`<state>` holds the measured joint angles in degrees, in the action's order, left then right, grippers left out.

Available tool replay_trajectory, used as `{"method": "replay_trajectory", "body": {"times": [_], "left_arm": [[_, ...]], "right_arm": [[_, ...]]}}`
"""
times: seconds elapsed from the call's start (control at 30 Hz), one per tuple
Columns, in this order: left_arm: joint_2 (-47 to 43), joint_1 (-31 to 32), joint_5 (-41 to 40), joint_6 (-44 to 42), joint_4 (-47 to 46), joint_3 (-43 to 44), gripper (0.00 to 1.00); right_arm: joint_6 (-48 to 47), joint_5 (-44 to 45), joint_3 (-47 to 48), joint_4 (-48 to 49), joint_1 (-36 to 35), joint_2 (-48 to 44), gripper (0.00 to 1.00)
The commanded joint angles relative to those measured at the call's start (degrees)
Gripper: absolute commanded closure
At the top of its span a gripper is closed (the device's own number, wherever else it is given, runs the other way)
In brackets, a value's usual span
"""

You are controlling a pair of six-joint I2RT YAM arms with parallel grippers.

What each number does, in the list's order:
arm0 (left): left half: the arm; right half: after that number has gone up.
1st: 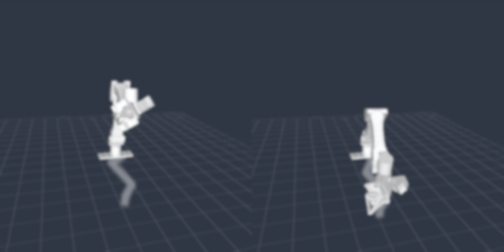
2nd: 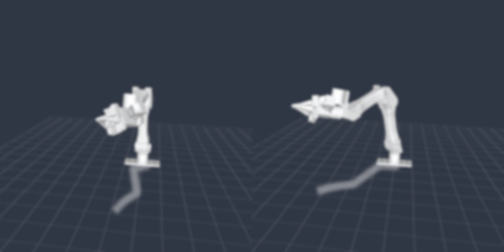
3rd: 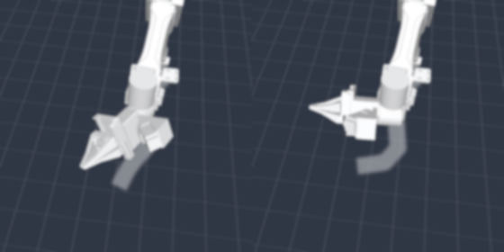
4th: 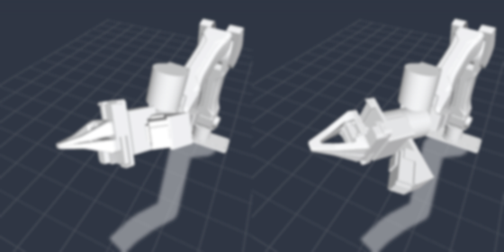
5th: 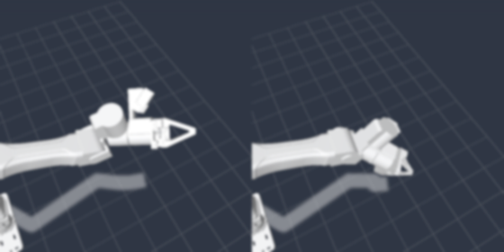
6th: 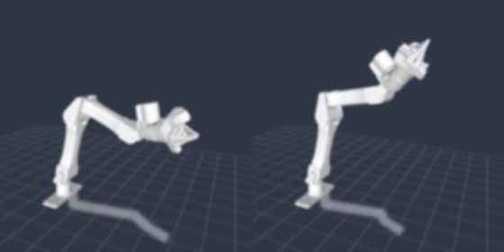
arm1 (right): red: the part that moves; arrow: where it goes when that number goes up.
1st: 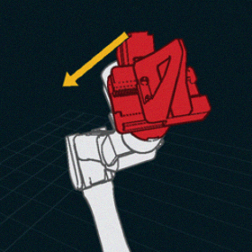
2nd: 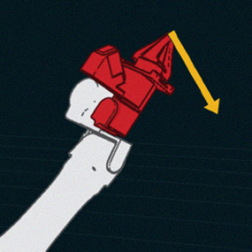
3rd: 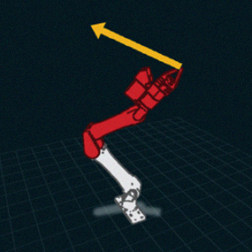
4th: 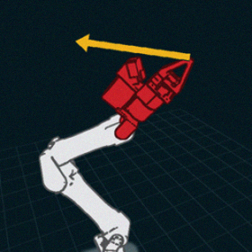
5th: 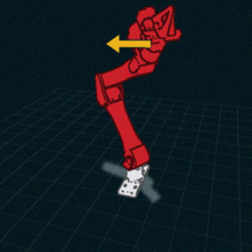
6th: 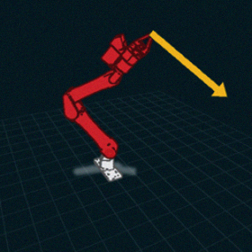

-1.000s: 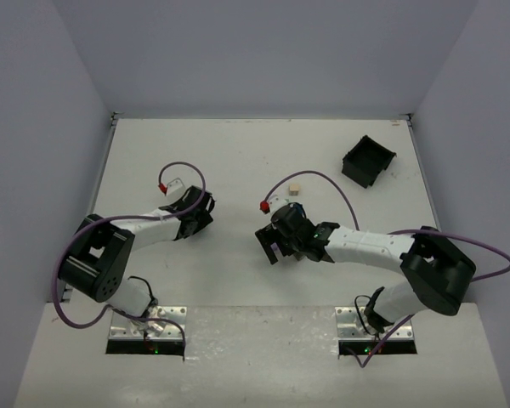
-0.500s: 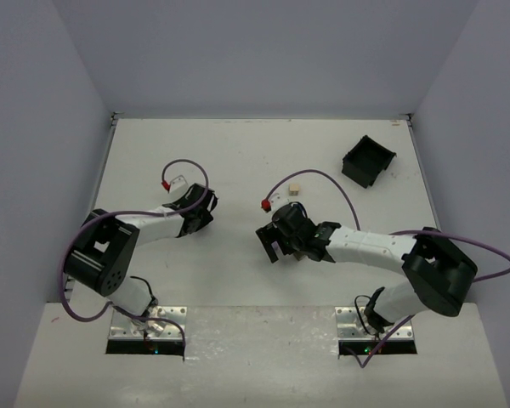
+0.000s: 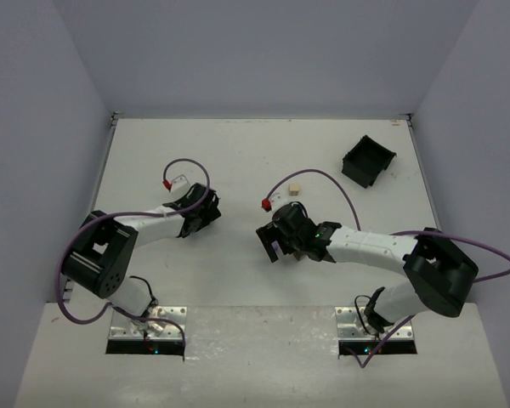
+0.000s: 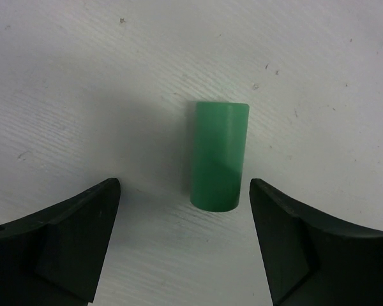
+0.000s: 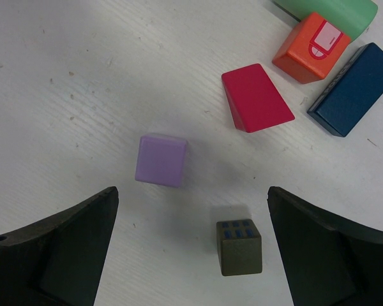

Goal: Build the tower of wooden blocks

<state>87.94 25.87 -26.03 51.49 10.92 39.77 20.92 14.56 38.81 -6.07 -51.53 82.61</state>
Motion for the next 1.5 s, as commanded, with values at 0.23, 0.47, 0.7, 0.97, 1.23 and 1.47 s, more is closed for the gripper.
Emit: {"method": "replay_trajectory", "body": {"times": [0.23,0.47,0.7,0.97,1.23,1.47], "left_arm": [[-0.29,0.94,1.16,-1.83,-0.28,2.55,0.19],[1.62,0.94,1.59,-2.45,-0.11,4.09,0.2],[2.39,1.3,0.73,-2.44,-0.1,4.69,0.2],[2.77,1.38,-0.08,-2.54,0.59,4.88,0.2],[2.8,1.38,-0.91,-2.31,1.55,5.44,0.2],[3.06,1.38,-1.28,-2.1,2.17,5.58,0.19]], "right_arm": [[-0.81,0.58,1.47,1.61,-0.42,0.21,0.01],[-0.96,1.88,1.97,1.06,-0.42,0.88,0.01],[-0.79,2.06,2.51,0.53,-0.42,1.24,0.01],[-0.7,2.14,2.5,0.18,-0.42,1.24,0.01],[-0.75,2.27,2.41,0.21,-0.42,1.37,0.01],[-0.61,2.32,2.36,0.06,-0.42,1.5,0.01]]}}
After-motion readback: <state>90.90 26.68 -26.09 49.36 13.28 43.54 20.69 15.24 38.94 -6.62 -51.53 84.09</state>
